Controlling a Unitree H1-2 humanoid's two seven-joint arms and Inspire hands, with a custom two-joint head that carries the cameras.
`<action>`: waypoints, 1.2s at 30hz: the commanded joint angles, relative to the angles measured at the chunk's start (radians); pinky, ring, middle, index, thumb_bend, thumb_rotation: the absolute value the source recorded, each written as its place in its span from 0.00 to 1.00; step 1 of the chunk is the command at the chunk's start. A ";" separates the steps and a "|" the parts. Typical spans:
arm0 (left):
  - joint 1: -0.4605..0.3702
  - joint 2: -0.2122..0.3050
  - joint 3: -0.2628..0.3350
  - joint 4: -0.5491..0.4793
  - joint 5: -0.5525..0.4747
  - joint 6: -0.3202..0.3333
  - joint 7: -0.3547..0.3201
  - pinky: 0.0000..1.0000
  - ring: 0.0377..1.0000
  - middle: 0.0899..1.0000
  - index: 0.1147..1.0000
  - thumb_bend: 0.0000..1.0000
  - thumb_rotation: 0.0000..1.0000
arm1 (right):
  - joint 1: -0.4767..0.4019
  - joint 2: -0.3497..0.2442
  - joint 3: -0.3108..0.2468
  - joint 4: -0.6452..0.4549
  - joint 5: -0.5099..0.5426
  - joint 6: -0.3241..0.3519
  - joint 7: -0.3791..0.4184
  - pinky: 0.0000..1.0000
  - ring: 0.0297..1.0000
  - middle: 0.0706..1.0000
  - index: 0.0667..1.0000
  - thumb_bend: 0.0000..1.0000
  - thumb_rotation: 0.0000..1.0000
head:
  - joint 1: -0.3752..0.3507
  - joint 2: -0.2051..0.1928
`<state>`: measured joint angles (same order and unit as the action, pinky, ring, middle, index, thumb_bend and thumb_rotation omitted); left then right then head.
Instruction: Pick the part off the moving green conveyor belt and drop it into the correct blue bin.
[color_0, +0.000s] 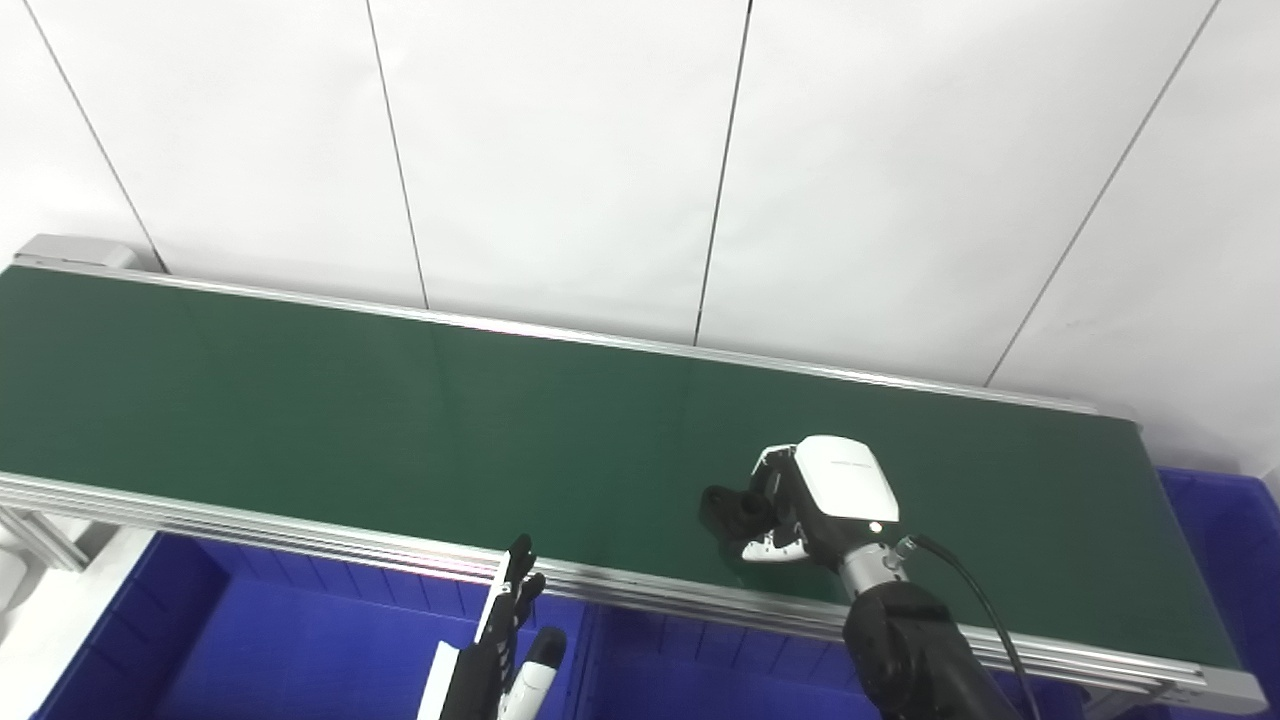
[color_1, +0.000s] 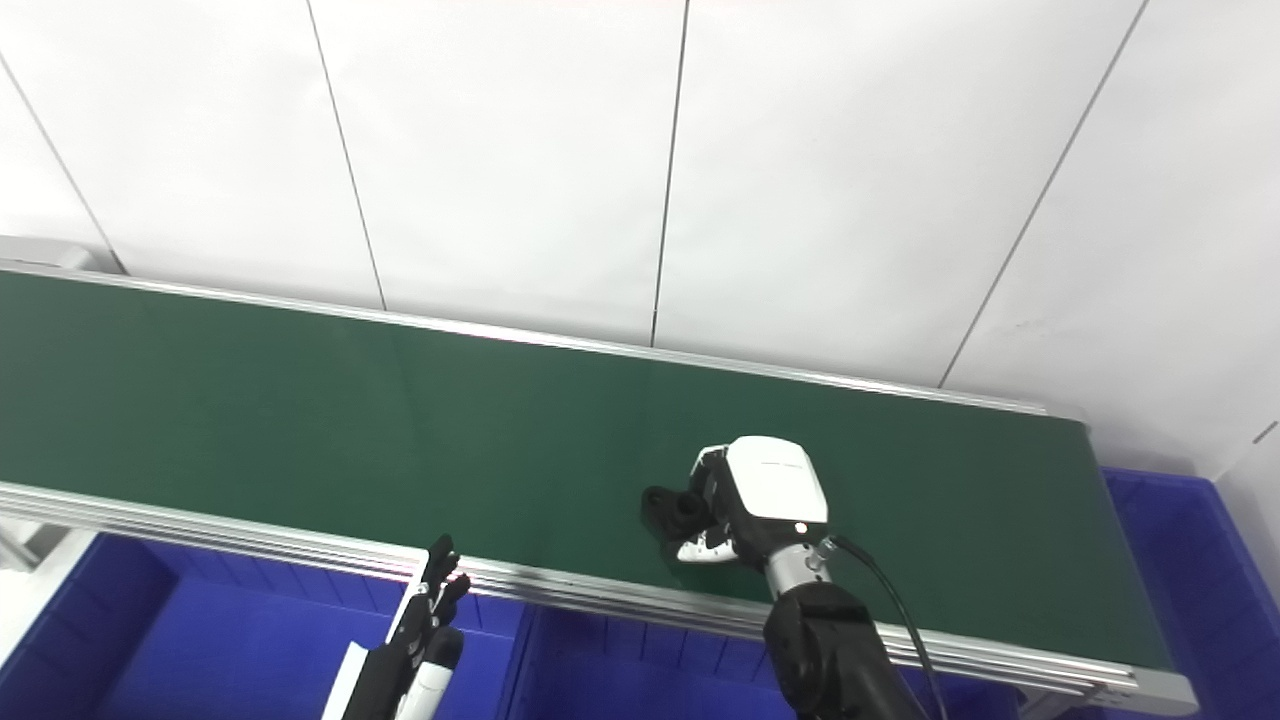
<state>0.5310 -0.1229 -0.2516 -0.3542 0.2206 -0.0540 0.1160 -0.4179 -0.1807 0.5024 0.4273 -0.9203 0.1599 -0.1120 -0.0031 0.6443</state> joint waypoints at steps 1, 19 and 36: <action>0.005 -0.054 -0.055 -0.030 -0.006 -0.010 -0.006 0.96 0.95 0.99 1.00 0.70 0.96 | 0.042 0.004 0.022 0.045 -0.012 0.021 0.002 0.25 0.30 0.37 0.45 0.52 0.13 | -0.001 0.000; 0.005 -0.050 -0.052 -0.029 -0.012 -0.012 -0.019 0.96 0.94 0.98 1.00 0.71 0.96 | 0.017 -0.066 0.139 0.079 -0.124 -0.098 -0.337 0.25 0.29 0.43 0.45 0.53 0.00 | -0.014 -0.003; -0.008 -0.057 -0.052 -0.012 -0.011 -0.012 -0.017 0.99 0.96 0.99 1.00 0.69 0.97 | -0.014 -0.134 0.189 0.022 -0.221 -0.114 -0.423 0.23 0.26 0.35 0.47 0.53 0.00 | -0.024 -0.013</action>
<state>0.5306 -0.1222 -0.2518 -0.3548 0.2198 -0.0532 0.1022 -0.4142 -0.3126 0.6862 0.4700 -1.1332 0.0933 -0.5342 -0.0276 0.6320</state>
